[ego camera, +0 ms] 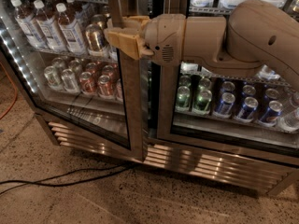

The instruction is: Open left fridge door

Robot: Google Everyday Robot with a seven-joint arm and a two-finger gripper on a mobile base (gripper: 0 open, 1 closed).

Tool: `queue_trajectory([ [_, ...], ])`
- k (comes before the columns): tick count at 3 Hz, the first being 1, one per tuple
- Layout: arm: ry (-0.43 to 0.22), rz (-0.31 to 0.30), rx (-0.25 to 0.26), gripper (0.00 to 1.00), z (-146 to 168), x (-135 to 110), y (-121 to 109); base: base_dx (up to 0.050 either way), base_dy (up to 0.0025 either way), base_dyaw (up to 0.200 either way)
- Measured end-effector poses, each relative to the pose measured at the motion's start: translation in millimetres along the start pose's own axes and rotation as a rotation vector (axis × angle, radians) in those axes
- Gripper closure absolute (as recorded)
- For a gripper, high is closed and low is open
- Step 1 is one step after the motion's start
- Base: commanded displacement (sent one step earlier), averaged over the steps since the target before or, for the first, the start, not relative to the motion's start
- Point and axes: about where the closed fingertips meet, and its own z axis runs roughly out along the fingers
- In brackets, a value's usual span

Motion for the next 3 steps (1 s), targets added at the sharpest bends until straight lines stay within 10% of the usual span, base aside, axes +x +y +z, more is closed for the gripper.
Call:
queue_trajectory([
  [1,0.0,0.0,0.0,1.0,0.0,0.0,0.0,-0.05,-0.00003,0.0],
  [2,0.0,0.0,0.0,1.0,0.0,0.0,0.0,0.0,-0.00002,-0.2],
  [3,0.0,0.0,0.0,1.0,0.0,0.0,0.0,0.032,0.00266,0.149],
])
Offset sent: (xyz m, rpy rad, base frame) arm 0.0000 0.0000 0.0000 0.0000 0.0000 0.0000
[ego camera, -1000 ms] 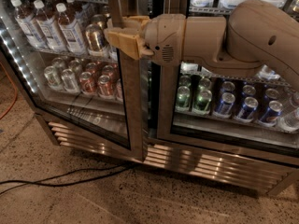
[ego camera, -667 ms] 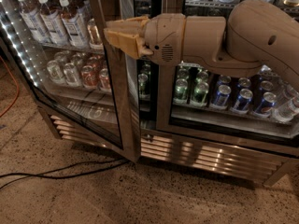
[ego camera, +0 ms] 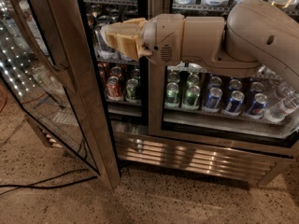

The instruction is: Open left fridge door

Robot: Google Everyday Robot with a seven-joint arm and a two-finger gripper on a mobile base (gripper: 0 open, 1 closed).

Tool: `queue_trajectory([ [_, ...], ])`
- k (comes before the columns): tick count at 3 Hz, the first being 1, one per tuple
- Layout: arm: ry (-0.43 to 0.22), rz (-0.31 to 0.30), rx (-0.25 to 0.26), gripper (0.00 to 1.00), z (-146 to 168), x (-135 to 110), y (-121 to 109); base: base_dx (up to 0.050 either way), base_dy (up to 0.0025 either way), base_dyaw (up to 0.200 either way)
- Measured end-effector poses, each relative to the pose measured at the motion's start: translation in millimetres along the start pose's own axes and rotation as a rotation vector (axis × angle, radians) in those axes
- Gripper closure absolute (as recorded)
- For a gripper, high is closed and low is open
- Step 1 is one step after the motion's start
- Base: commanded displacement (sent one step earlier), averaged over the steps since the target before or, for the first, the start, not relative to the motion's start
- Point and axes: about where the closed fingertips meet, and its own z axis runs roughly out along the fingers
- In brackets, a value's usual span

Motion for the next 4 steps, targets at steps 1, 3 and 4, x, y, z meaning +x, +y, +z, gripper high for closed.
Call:
queue_trajectory([
  [1,0.0,0.0,0.0,1.0,0.0,0.0,0.0,0.0,0.00001,0.19],
  [3,0.0,0.0,0.0,1.0,0.1,-0.1,0.1,0.0,-0.00003,0.167],
  [4,0.0,0.0,0.0,1.0,0.1,-0.1,0.1,0.0,0.00005,-0.199],
])
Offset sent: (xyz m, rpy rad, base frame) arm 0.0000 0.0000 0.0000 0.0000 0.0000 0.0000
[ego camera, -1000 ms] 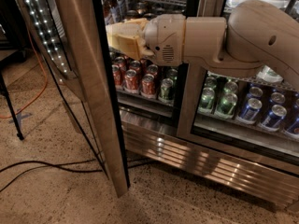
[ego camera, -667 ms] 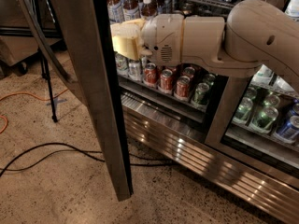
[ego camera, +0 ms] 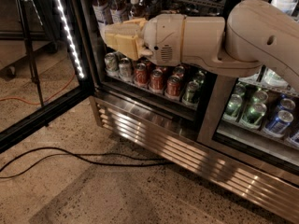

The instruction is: Open left fridge door

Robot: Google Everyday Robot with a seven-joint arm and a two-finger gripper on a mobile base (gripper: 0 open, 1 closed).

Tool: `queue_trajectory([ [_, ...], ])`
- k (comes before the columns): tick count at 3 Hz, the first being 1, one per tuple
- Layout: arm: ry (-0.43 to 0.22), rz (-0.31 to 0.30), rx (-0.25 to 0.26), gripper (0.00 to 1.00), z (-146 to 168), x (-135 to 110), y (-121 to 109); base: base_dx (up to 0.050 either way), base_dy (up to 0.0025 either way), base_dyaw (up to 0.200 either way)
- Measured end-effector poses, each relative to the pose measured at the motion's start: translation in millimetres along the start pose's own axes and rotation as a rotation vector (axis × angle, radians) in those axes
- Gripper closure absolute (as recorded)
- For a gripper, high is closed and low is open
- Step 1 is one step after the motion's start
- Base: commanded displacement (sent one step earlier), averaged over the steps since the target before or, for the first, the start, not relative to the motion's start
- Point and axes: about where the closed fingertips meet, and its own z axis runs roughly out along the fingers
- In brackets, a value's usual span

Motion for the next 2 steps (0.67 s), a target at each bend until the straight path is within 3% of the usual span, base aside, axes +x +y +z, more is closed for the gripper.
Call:
queue_trajectory([
  [1,0.0,0.0,0.0,1.0,0.0,0.0,0.0,0.0,0.00009,-0.201],
  [2,0.0,0.0,0.0,1.0,0.0,0.0,0.0,0.0,0.0,0.0],
])
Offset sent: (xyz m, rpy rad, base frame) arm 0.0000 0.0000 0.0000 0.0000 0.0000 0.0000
